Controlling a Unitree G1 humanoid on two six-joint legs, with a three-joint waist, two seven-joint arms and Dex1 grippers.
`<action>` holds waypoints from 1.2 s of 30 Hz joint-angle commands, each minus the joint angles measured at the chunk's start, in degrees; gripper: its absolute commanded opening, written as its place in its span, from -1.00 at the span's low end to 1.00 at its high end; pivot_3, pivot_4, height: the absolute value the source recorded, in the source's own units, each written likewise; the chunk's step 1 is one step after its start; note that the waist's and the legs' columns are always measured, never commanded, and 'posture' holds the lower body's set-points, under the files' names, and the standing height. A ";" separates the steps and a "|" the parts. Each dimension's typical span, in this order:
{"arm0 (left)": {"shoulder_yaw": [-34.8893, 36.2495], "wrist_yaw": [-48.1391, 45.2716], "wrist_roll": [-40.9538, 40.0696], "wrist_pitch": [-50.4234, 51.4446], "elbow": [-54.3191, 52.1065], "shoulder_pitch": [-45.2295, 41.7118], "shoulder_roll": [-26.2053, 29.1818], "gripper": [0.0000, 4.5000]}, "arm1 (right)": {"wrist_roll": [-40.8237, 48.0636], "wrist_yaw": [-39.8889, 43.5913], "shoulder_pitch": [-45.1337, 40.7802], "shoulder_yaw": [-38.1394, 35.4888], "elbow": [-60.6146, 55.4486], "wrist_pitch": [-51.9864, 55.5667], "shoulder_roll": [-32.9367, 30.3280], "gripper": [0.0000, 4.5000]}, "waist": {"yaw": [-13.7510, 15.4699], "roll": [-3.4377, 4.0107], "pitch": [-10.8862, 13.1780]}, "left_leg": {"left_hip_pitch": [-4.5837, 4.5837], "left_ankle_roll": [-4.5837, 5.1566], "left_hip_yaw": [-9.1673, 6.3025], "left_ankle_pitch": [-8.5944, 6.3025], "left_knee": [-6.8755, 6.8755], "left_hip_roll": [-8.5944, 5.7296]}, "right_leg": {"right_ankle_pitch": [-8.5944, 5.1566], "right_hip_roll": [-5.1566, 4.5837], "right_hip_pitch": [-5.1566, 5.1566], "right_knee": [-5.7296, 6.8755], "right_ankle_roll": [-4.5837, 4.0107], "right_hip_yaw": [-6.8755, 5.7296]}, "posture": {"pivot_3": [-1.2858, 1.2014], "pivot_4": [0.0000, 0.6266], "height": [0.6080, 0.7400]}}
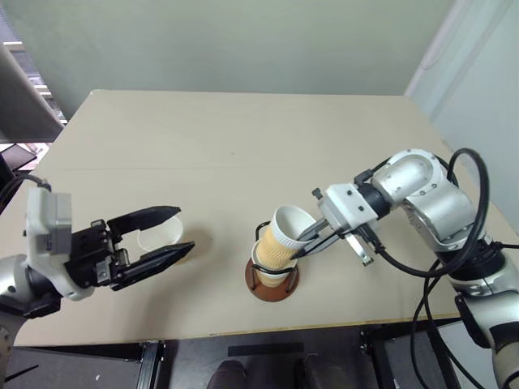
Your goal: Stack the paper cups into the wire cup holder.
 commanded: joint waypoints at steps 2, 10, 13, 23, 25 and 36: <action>-0.17 0.56 -1.66 -0.20 -1.18 -0.69 1.43 0.49 | -1.33 -0.58 -0.09 -0.20 -1.12 -1.49 -0.01 -0.99 | 0.00 0.00 0.00 | 0.00 0.00 -0.01 0.00 0.00 0.00 | 0.00 0.00 0.00 0.00 0.00 0.00 | 0.03 -0.52 1.00; -0.54 0.40 -1.66 -0.35 -0.99 -0.30 2.50 0.49 | -2.37 -0.87 0.00 -0.29 -1.29 -1.19 0.18 0.05 | 0.00 0.00 0.00 | 0.00 0.00 0.00 0.00 0.00 0.00 | 0.00 0.00 0.00 0.00 0.00 0.00 | 0.03 -0.52 1.00; -0.37 -0.05 -0.88 -0.26 -0.60 0.17 3.08 0.49 | -2.06 -1.37 -0.22 -1.07 -1.18 -0.60 0.13 0.55 | 0.01 0.00 0.00 | -0.01 0.00 0.01 0.00 0.00 0.00 | 0.00 0.00 0.00 0.00 0.00 0.00 | 0.03 -0.52 1.00; -3.86 -1.28 11.76 -2.50 6.11 -1.33 10.38 0.49 | 17.41 -3.22 8.97 -28.83 7.81 12.47 -8.20 0.99 | 1.50 -0.09 -0.05 | -0.03 -0.02 -0.12 0.01 -0.04 -0.09 | -0.05 -0.03 0.04 -0.11 -0.08 0.00 | 0.03 -0.52 1.00; -6.74 0.26 13.98 -2.66 8.00 -3.71 10.95 0.49 | 17.64 -6.83 15.45 -34.27 5.07 10.38 -8.55 0.99 | 2.14 -0.13 -0.08 | -0.01 -0.03 -0.11 0.01 -0.13 -0.10 | -0.09 -0.04 0.11 -0.24 -0.15 -0.01 | 0.03 -0.52 1.00; -19.63 -7.16 27.18 -5.87 12.60 -5.98 20.18 0.49 | 36.28 -21.61 27.50 -48.09 -13.89 18.18 -9.31 0.99 | -0.01 0.02 0.00 | 0.09 -0.07 0.24 0.00 -0.09 -0.10 | -0.11 0.22 0.01 0.04 -0.19 0.04 | 0.03 -0.52 1.00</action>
